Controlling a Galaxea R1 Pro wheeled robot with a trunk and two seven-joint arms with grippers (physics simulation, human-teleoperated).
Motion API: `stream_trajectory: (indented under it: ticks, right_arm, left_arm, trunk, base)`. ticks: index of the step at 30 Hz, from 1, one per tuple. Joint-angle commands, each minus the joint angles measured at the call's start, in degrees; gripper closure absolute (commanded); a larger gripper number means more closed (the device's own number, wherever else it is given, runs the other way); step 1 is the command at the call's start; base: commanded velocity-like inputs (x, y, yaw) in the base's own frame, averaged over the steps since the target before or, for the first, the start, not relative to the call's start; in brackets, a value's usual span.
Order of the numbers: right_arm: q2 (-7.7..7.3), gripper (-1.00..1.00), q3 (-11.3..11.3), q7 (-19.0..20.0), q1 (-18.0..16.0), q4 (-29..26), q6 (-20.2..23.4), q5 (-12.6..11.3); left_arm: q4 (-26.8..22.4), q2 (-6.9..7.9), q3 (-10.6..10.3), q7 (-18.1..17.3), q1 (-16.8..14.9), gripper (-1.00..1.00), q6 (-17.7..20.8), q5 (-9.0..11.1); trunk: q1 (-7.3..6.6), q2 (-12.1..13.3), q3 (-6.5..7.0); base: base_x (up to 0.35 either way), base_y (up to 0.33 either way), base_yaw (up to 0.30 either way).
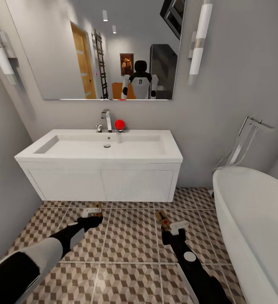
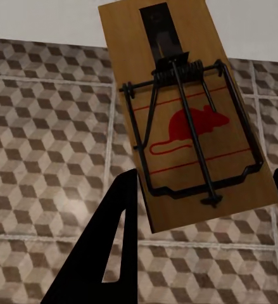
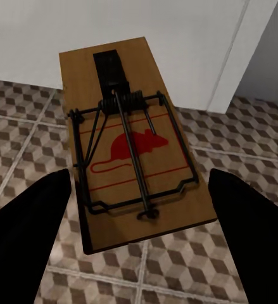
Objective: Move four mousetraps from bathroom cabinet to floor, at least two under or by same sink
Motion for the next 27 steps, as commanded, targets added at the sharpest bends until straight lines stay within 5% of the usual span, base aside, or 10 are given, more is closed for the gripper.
stream_trajectory:
  ticks: [1,17,27]
  right_arm:
    - [-0.02,1.0,0.16,-0.48,-0.03,-0.06,0.04,0.2]
    - [-0.09,1.0,0.24,-0.45,-0.03,-0.15,-6.76,0.11]
    - [-0.02,1.0,0.11,-0.89,-0.03,-2.25,-3.47,0.19]
  left_arm:
    - [0.04,-0.07,-0.45,-0.22,0.04,1.0,-0.29,0.5]
    - [-0.15,-0.31,-0.46,-0.29,0.18,1.0,-0.58,0.49]
    - [-0.14,-0.31,-0.46,-0.3,0.18,1.0,-0.57,0.5]
  trunk:
    - [0.0,-0.03,-0.05]
    - [0.0,-0.03,-0.05]
    - [0.0,-0.03,-0.05]
  base:
    - [0.0,0.0,0.0]
    - [0.0,0.0,0.0]
    - [0.0,0.0,0.0]
